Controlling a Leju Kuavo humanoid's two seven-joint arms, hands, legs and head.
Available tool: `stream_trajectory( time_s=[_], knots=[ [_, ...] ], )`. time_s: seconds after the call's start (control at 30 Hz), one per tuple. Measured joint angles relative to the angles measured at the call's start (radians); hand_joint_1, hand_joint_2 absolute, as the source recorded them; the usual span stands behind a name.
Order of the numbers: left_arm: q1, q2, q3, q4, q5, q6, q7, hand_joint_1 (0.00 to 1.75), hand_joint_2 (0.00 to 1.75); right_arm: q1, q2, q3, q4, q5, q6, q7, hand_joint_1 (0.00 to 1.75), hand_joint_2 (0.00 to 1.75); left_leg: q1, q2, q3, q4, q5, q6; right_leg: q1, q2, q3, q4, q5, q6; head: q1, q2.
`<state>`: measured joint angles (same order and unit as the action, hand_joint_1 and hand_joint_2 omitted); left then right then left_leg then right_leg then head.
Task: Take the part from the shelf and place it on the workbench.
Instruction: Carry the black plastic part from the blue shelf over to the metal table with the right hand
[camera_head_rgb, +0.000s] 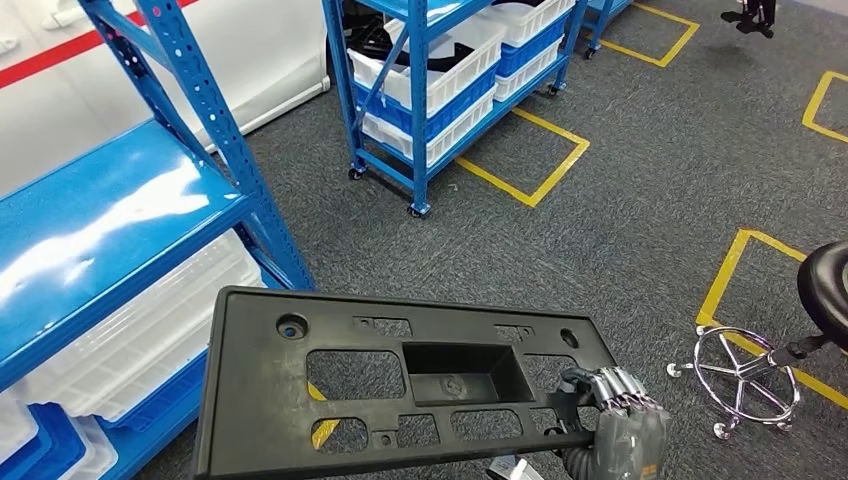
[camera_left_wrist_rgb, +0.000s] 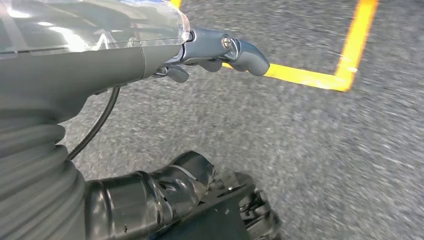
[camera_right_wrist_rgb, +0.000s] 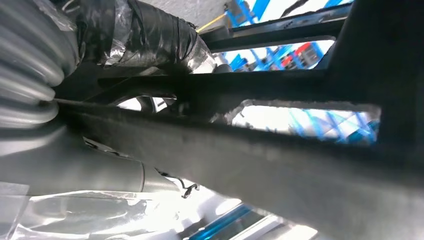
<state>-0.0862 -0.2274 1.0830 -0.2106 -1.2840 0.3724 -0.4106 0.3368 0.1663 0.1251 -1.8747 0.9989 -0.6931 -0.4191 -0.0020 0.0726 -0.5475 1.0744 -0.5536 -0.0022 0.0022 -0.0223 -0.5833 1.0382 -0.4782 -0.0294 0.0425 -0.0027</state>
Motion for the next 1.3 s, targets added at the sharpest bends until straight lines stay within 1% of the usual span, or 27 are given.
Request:
stream_trajectory(
  time_s=[0.07, 0.1, 0.13, 0.17, 0.2, 0.23, 0.27, 0.33, 0.37, 0.43, 0.5, 0.57, 0.63, 0.67, 0.73, 0.8, 0.87, 0.93, 1.0, 1.03, 1.1, 1.13, 1.17, 1.2, 1.23, 1.27, 1.3],
  knots=[
    [0.002, 0.000, 0.000, 0.000, 0.000, 0.000, 0.000, 0.00, 1.75, 0.003, 0.009, -0.009, -0.010, -0.010, 0.000, -0.015, 1.75, 1.75, 0.004, -0.053, -0.057, 0.128, -0.069, -0.007, -0.002, 0.023, -0.001, -0.001, 0.002, -0.006, 0.000, 0.000],
    [0.004, 0.000, 0.000, 0.000, 0.000, 0.000, 0.000, 0.00, 1.75, 0.005, 0.014, -0.015, -0.015, -0.016, 0.000, -0.024, 1.75, 1.75, 0.005, -0.061, -0.088, 0.194, -0.093, -0.009, -0.002, 0.036, -0.001, 0.000, 0.003, -0.007, 0.000, 0.000],
    [0.006, 0.000, 0.000, 0.000, 0.000, 0.000, 0.001, 0.00, 1.75, 0.009, 0.019, -0.023, -0.020, -0.021, 0.000, -0.032, 1.75, 1.75, 0.005, -0.064, -0.109, 0.235, -0.101, -0.009, -0.002, 0.049, -0.001, 0.000, 0.003, -0.008, 0.000, 0.000],
    [0.007, 0.000, 0.001, 0.000, 0.001, 0.000, 0.001, 0.00, 1.75, 0.014, 0.024, -0.033, -0.025, -0.026, 0.000, -0.040, 1.75, 1.75, 0.005, -0.065, -0.110, 0.233, -0.084, -0.009, -0.003, 0.064, 0.000, 0.001, 0.003, -0.008, 0.000, 0.000],
    [0.008, 0.000, 0.002, 0.000, 0.001, 0.000, 0.001, 0.00, 1.75, 0.020, 0.028, -0.041, -0.030, -0.030, 0.000, -0.046, 1.75, 1.75, 0.005, -0.067, -0.097, 0.199, -0.054, -0.007, -0.003, 0.078, 0.002, 0.002, 0.003, -0.008, 0.000, 0.000],
    [0.008, 0.000, 0.003, 0.000, 0.001, 0.000, 0.001, 0.00, 1.75, 0.024, 0.033, -0.049, -0.036, -0.033, 0.000, -0.049, 1.75, 1.75, 0.007, -0.078, -0.067, 0.131, -0.012, -0.005, -0.004, 0.091, 0.003, 0.003, 0.002, -0.007, 0.000, 0.000],
    [0.009, 0.000, 0.004, 0.000, 0.001, 0.001, 0.001, 0.00, 1.75, 0.027, 0.037, -0.055, -0.041, -0.035, 0.000, -0.052, 1.75, 1.75, 0.008, -0.106, -0.036, 0.058, 0.021, -0.002, -0.003, 0.105, 0.002, 0.006, 0.002, -0.005, 0.000, 0.000],
    [0.009, 0.000, 0.006, 0.000, 0.001, 0.001, 0.001, 0.00, 1.75, 0.029, 0.043, -0.062, -0.049, -0.036, 0.000, -0.054, 1.75, 1.75, 0.011, -0.153, 0.002, -0.036, 0.050, 0.003, -0.005, 0.128, -0.005, 0.011, 0.003, 0.004, 0.000, 0.000],
    [0.008, 0.000, 0.006, 0.000, 0.001, 0.001, 0.000, 0.00, 1.75, 0.031, 0.045, -0.065, -0.051, -0.036, 0.000, -0.055, 1.75, 1.75, 0.011, -0.163, 0.006, -0.048, 0.048, 0.007, -0.006, 0.139, -0.010, 0.011, 0.005, 0.011, 0.000, 0.000],
    [0.005, 0.000, 0.006, 0.000, 0.001, 0.001, 0.000, 0.00, 1.75, 0.037, 0.048, -0.072, -0.056, -0.036, 0.000, -0.055, 1.75, 1.75, 0.011, -0.141, 0.010, -0.056, 0.054, 0.017, -0.009, 0.151, -0.016, 0.010, 0.010, 0.024, 0.000, 0.000],
    [0.005, 0.000, 0.007, 0.000, 0.001, 0.001, 0.000, 0.00, 1.75, 0.041, 0.049, -0.077, -0.061, -0.036, 0.000, -0.056, 1.75, 1.75, 0.013, -0.115, 0.014, -0.069, 0.062, 0.031, -0.005, 0.108, -0.031, 0.039, -0.012, 0.032, 0.001, 0.000],
    [0.006, -0.001, 0.007, 0.000, 0.001, 0.001, 0.000, 0.00, 1.75, 0.042, 0.050, -0.081, -0.064, -0.037, 0.000, -0.057, 1.75, 1.75, 0.012, -0.086, 0.015, -0.075, 0.064, 0.040, -0.003, 0.049, -0.079, 0.140, -0.071, 0.037, 0.002, 0.000],
    [0.009, -0.001, 0.008, 0.000, 0.002, 0.001, 0.000, 0.00, 1.75, 0.044, 0.051, -0.087, -0.065, -0.043, 0.000, -0.061, 1.75, 1.75, 0.010, -0.055, 0.014, -0.074, 0.062, 0.043, -0.008, 0.033, -0.133, 0.254, -0.118, 0.043, 0.003, 0.000],
    [0.009, -0.001, 0.010, 0.000, 0.003, 0.001, 0.000, 0.00, 1.75, 0.047, 0.052, -0.094, -0.065, -0.049, 0.000, -0.064, 1.75, 1.75, 0.009, -0.041, 0.015, -0.074, 0.060, 0.043, -0.011, 0.031, -0.141, 0.272, -0.116, 0.045, 0.003, 0.000],
    [0.008, -0.001, 0.013, 0.000, 0.004, 0.001, 0.000, 0.00, 1.75, 0.053, 0.052, -0.107, -0.066, -0.063, 0.000, -0.067, 1.75, 1.75, 0.009, -0.017, 0.019, -0.073, 0.056, 0.041, -0.014, 0.021, -0.098, 0.198, -0.064, 0.047, 0.003, 0.000],
    [0.008, -0.002, 0.015, 0.000, 0.004, 0.002, 0.000, 0.00, 1.75, 0.058, 0.053, -0.119, -0.069, -0.077, 0.000, -0.072, 1.75, 1.75, 0.007, 0.002, 0.025, -0.071, 0.049, 0.034, -0.009, -0.018, -0.025, 0.064, -0.017, 0.041, 0.003, 0.000],
    [0.007, -0.003, 0.016, 0.000, 0.005, 0.003, 0.000, 0.00, 1.75, 0.062, 0.056, -0.129, -0.075, -0.088, 0.000, -0.075, 1.75, 1.75, 0.003, 0.018, 0.030, -0.069, 0.044, 0.024, 0.000, -0.040, 0.006, 0.001, -0.008, 0.031, 0.002, 0.000],
    [0.005, -0.003, 0.016, 0.000, 0.005, 0.004, 0.000, 0.00, 1.75, 0.069, 0.060, -0.139, -0.079, -0.095, 0.000, -0.077, 1.75, 1.75, 0.001, 0.035, 0.036, -0.071, 0.041, 0.015, 0.001, -0.021, 0.004, -0.002, -0.007, 0.021, 0.002, 0.000],
    [0.003, -0.003, 0.017, 0.000, 0.004, 0.005, 0.000, 0.00, 1.75, 0.075, 0.063, -0.148, -0.083, -0.098, -0.001, -0.079, 1.75, 1.75, 0.003, 0.016, 0.034, -0.053, 0.022, 0.005, -0.004, -0.002, 0.007, -0.009, -0.003, 0.011, 0.002, 0.000],
    [0.002, -0.003, 0.017, 0.000, 0.004, 0.006, 0.000, 0.00, 1.75, 0.076, 0.066, -0.151, -0.085, -0.098, -0.001, -0.080, 1.75, 1.75, 0.005, -0.007, 0.019, -0.019, -0.002, 0.001, -0.007, 0.006, 0.008, -0.012, 0.000, 0.005, 0.002, 0.000],
    [0.004, -0.003, 0.017, 0.000, 0.004, 0.006, -0.001, 0.00, 1.75, 0.077, 0.071, -0.154, -0.086, -0.098, -0.001, -0.081, 1.75, 1.75, 0.008, -0.051, -0.042, 0.107, -0.066, -0.003, -0.007, 0.025, 0.007, -0.012, 0.002, -0.004, 0.001, 0.000],
    [0.006, -0.003, 0.017, 0.000, 0.004, 0.006, -0.001, 0.00, 1.75, 0.077, 0.072, -0.155, -0.086, -0.098, -0.001, -0.081, 1.75, 1.75, 0.008, -0.060, -0.076, 0.174, -0.090, -0.005, -0.007, 0.037, 0.006, -0.012, 0.003, -0.006, 0.001, 0.000],
    [0.007, -0.003, 0.017, 0.000, 0.004, 0.006, -0.001, 0.00, 1.75, 0.078, 0.073, -0.157, -0.086, -0.097, -0.001, -0.081, 1.75, 1.75, 0.008, -0.063, -0.098, 0.216, -0.096, -0.006, -0.006, 0.050, 0.006, -0.011, 0.003, -0.007, 0.001, 0.000],
    [0.009, -0.003, 0.018, 0.000, 0.005, 0.006, -0.001, 0.00, 1.75, 0.079, 0.074, -0.159, -0.086, -0.096, -0.001, -0.081, 1.75, 1.75, 0.009, -0.064, -0.105, 0.220, -0.082, -0.006, -0.006, 0.062, 0.007, -0.009, 0.003, -0.007, 0.001, 0.000],
    [0.009, -0.003, 0.018, 0.000, 0.005, 0.007, -0.001, 0.00, 1.75, 0.080, 0.074, -0.160, -0.086, -0.095, -0.001, -0.081, 1.75, 1.75, 0.010, -0.066, -0.092, 0.185, -0.050, -0.005, -0.006, 0.075, 0.008, -0.007, 0.002, -0.006, 0.001, 0.000],
    [0.009, -0.003, 0.018, 0.000, 0.005, 0.007, -0.001, 0.00, 1.75, 0.080, 0.074, -0.162, -0.086, -0.095, -0.001, -0.081, 1.75, 1.75, 0.011, -0.072, -0.068, 0.126, -0.010, -0.004, -0.007, 0.087, 0.008, -0.005, 0.002, -0.005, 0.001, 0.000],
    [0.009, -0.002, 0.018, 0.000, 0.005, 0.007, 0.000, 0.00, 1.75, 0.080, 0.075, -0.164, -0.086, -0.095, -0.001, -0.081, 1.75, 1.75, 0.013, -0.092, -0.040, 0.057, 0.021, -0.002, -0.006, 0.098, 0.007, -0.002, 0.000, -0.002, 0.001, 0.000]
  ],
)
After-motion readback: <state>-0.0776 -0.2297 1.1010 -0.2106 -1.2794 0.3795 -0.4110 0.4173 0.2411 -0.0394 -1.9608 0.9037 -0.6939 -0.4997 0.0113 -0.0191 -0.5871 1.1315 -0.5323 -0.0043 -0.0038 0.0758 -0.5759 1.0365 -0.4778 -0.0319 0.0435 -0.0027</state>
